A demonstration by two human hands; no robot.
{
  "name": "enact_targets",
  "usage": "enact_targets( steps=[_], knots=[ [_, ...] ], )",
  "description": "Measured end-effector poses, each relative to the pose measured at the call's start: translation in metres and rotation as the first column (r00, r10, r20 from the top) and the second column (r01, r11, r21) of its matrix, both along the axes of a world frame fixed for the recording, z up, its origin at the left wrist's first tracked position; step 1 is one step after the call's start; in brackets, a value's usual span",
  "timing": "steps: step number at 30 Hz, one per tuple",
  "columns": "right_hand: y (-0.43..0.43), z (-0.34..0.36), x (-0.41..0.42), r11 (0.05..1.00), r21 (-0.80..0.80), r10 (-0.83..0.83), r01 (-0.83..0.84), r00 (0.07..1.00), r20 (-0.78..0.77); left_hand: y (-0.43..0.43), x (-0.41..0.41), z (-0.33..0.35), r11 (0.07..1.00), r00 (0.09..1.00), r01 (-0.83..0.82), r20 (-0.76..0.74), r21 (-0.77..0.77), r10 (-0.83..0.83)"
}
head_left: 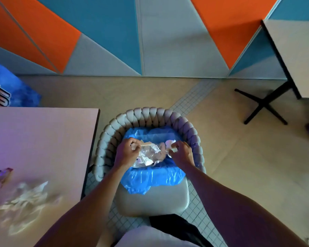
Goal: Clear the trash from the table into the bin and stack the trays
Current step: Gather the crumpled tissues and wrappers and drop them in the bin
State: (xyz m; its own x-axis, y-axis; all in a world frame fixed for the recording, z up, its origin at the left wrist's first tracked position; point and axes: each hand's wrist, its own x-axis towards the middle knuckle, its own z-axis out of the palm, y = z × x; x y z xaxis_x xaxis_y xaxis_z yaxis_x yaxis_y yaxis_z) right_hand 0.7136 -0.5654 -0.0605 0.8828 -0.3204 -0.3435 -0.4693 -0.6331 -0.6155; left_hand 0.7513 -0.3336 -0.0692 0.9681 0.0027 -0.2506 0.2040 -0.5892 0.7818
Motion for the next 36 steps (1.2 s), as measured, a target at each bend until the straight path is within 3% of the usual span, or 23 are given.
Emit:
enact_targets(
  steps=[8, 18, 25, 36],
  knots=[
    [-0.006, -0.008, 0.015, 0.996, 0.006, 0.085, -0.085, 0.993, -0.081, 0.005, 0.017, -0.010, 0.997, 0.989, 0.070, -0.125, -0.030, -0.073],
    [0.022, -0.022, 0.022, 0.990, 0.028, 0.142, -0.139, 0.975, -0.171, 0.050, -0.022, -0.012, 0.999, 0.980, -0.003, -0.197, 0.038, 0.010],
    [0.083, -0.026, 0.031, 0.941, 0.116, 0.335, -0.317, 0.919, -0.206, 0.113, -0.079, -0.004, 0.986, 0.965, -0.126, -0.218, 0.110, 0.148],
    [0.223, -0.010, -0.004, 0.790, 0.148, 0.610, -0.596, 0.789, -0.080, 0.232, -0.198, 0.017, 0.878, 0.864, -0.438, -0.178, 0.194, 0.470]
  ],
)
